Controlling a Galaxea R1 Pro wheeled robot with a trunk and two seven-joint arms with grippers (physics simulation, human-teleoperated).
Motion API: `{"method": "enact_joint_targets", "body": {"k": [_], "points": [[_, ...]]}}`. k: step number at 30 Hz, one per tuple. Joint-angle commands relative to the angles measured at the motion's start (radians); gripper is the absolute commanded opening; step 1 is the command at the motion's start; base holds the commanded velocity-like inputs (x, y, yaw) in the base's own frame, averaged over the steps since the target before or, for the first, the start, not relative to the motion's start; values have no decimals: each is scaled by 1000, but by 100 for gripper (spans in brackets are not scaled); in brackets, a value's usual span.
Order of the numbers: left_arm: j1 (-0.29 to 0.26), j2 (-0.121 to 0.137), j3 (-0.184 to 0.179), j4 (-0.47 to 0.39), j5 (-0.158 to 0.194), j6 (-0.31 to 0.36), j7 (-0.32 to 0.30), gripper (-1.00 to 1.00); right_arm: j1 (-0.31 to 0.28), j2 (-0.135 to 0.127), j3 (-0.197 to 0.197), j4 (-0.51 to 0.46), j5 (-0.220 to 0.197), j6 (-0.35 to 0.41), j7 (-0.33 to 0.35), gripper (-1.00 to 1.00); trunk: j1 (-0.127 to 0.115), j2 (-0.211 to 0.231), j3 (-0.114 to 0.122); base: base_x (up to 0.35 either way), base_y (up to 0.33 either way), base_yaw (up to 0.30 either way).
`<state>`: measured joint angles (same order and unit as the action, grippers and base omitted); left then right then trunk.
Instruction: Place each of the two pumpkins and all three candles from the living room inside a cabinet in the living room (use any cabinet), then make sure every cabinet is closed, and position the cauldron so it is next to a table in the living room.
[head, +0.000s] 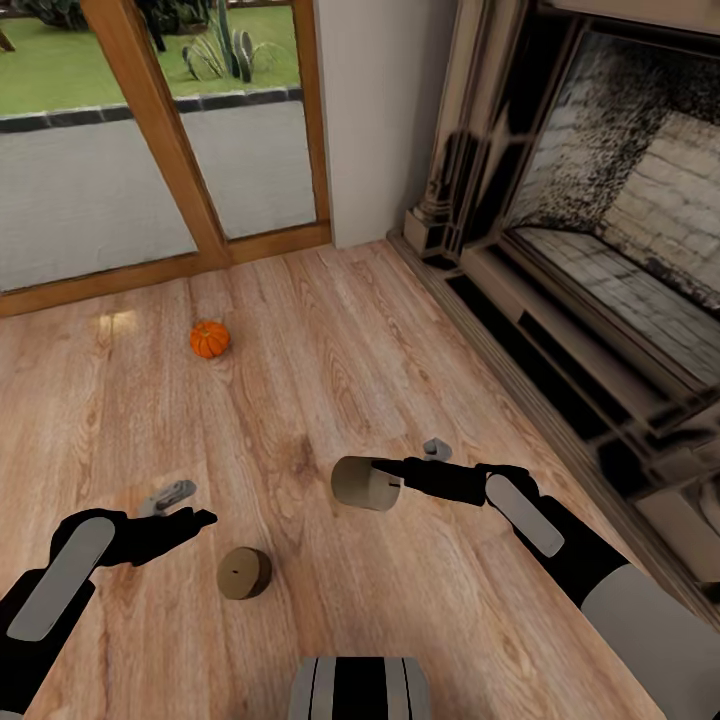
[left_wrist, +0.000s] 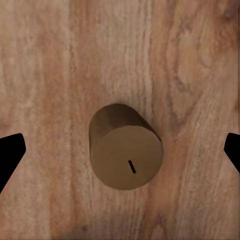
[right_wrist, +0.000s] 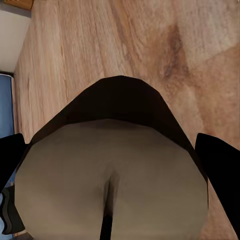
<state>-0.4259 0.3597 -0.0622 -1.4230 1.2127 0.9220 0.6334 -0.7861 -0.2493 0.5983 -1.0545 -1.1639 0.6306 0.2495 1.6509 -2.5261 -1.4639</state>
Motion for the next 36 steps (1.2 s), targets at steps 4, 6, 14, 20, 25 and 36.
{"method": "enact_joint_targets", "body": {"k": [4,6,14,20,25,36], "points": [[-1,1,-2,-1,10,0,10,100,-1,-1,2,-1,-2,1,2,-100,0,0,-1,126,0,0],[-1,1,-2,-1,10,0,9,100,-1,-1,2,-1,-2,1,2,-100,0,0,-1,171,0,0],[-1,1,0,-1,10,0,10,100,-1,-1,1,-1,-2,1,3,-100,1,-1,-8,30,0,0],[-1,1,0,-1,9,-8,11,100,-1,0,1,-1,-2,1,3,-100,4,-2,-32,0,0,0],[-1,0,-7,-1,9,-32,11,100,-1,0,1,-1,-2,1,4,-100,6,-3,-51,0,0,0],[-4,-16,-34,17,-13,-76,11,100,-1,1,1,0,-2,1,4,-100,11,-6,-93,0,0,0]]}}
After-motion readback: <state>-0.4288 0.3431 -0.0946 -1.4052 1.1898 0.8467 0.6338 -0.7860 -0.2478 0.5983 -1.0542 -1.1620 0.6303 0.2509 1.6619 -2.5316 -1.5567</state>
